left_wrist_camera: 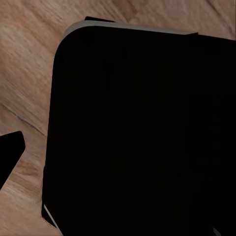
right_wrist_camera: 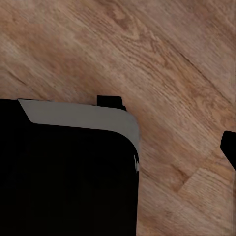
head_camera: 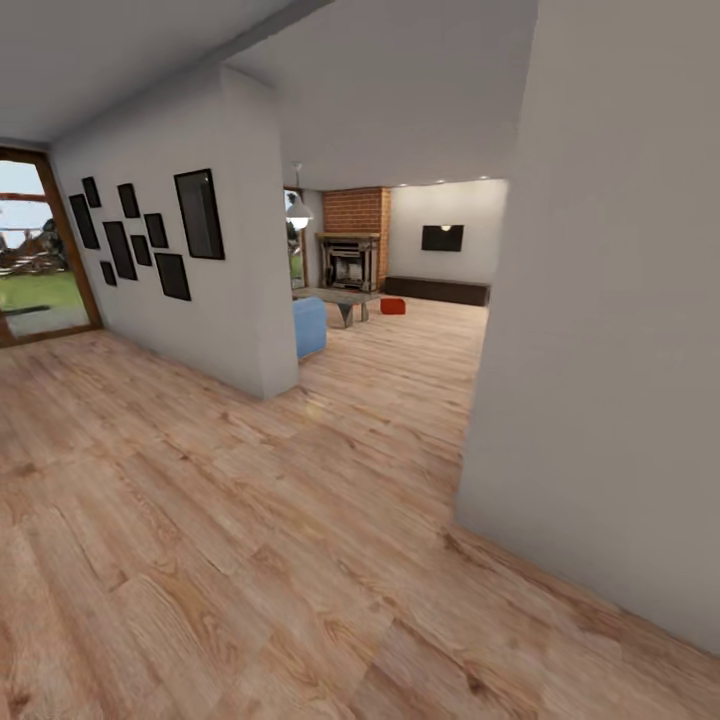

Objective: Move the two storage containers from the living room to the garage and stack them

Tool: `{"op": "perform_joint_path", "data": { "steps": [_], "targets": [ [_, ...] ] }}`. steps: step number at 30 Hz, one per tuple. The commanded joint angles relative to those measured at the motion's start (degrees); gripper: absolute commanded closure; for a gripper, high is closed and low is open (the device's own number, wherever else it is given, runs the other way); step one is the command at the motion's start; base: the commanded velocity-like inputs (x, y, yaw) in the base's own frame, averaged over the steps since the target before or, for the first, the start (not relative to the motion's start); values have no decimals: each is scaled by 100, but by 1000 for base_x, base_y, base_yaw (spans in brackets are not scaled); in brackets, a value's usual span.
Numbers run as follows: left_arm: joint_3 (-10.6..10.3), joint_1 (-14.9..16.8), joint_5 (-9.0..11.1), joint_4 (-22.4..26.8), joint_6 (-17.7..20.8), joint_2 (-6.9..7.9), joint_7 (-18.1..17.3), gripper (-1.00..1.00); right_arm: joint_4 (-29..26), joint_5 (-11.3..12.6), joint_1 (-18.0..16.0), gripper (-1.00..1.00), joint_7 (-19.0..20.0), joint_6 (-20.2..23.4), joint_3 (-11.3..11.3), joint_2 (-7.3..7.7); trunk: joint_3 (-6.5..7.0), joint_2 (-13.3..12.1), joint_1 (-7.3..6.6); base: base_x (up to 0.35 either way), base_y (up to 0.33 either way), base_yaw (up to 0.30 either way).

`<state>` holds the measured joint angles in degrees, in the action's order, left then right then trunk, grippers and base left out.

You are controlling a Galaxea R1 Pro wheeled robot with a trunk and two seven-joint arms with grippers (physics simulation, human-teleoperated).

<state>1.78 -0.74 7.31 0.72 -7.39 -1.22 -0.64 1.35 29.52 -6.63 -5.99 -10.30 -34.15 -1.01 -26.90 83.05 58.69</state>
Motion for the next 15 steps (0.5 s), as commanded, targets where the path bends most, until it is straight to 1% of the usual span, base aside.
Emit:
{"op": "perform_joint_path", "data": {
  "steps": [1, 15],
  "targets": [
    [14, -3, 43, 7, -8, -1, -7, -100, 14, 44, -5, -100, -7, -25, -48, -4, -5, 2, 3, 321, 0, 296],
    [15, -1, 43, 7, -1, -1, -7, -100, 15, 10, -5, -100, -7, -25, -48, -4, -52, 2, 3, 321, 0, 271]
  ]
}}
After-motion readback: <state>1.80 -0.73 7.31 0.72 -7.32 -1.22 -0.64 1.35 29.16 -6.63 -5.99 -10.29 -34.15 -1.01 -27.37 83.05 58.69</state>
